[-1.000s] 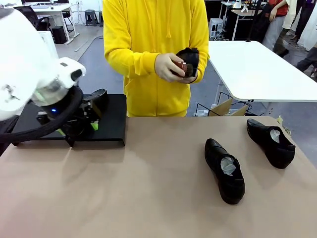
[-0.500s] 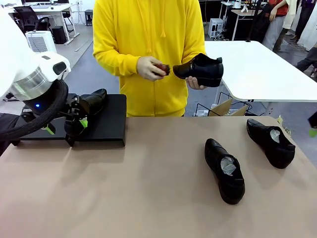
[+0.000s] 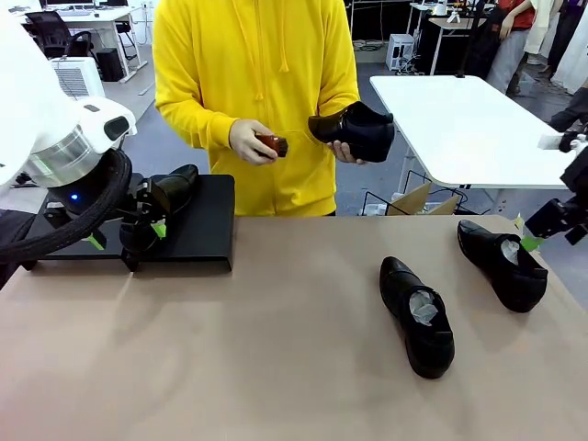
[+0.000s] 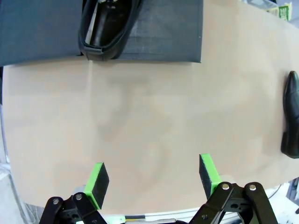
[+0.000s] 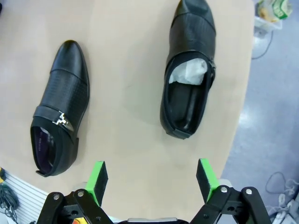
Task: Organize the shoes by placing them on the stand.
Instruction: Pick up one Shoe and place it in the middle of the table.
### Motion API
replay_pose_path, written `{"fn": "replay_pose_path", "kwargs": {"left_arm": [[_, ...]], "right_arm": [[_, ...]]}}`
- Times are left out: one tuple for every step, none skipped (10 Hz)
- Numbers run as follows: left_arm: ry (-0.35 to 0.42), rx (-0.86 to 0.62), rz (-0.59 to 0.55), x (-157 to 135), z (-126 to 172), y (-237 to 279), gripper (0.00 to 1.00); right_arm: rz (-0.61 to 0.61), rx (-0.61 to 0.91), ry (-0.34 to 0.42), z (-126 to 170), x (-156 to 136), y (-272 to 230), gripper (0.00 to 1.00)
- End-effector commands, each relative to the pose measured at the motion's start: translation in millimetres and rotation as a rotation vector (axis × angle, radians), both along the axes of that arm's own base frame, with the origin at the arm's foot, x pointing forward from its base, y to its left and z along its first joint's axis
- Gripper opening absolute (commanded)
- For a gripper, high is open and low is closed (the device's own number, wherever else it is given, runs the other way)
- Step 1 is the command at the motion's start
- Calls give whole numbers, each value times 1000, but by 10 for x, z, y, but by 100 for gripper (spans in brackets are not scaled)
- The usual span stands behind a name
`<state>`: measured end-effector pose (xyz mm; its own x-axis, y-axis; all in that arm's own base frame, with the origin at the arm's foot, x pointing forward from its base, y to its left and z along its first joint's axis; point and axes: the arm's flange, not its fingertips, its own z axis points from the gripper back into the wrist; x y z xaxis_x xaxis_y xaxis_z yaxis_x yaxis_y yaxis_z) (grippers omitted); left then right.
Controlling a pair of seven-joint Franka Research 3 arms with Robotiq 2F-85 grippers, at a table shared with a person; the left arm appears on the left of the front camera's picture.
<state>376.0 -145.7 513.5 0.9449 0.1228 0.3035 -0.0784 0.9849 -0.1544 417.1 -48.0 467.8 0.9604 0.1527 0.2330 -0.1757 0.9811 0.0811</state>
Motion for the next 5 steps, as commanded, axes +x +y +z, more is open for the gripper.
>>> {"fn": "replay_pose_path", "kwargs": {"left_arm": [[7, -18, 2, 0, -1, 16, 100], [7, -18, 2, 0, -1, 16, 100], [7, -18, 2, 0, -1, 16, 100], [7, -18, 2, 0, -1, 16, 100], [7, -18, 2, 0, -1, 16, 100]], "right_arm": [[-60, -21, -10, 101, -162, -10, 100], [-60, -21, -10, 101, -162, -10, 100], [-20, -3, -7, 59, -53, -37, 100], [4, -28, -26, 15, -79, -48, 100], [51, 12, -17, -49, 44, -43, 100]]}}
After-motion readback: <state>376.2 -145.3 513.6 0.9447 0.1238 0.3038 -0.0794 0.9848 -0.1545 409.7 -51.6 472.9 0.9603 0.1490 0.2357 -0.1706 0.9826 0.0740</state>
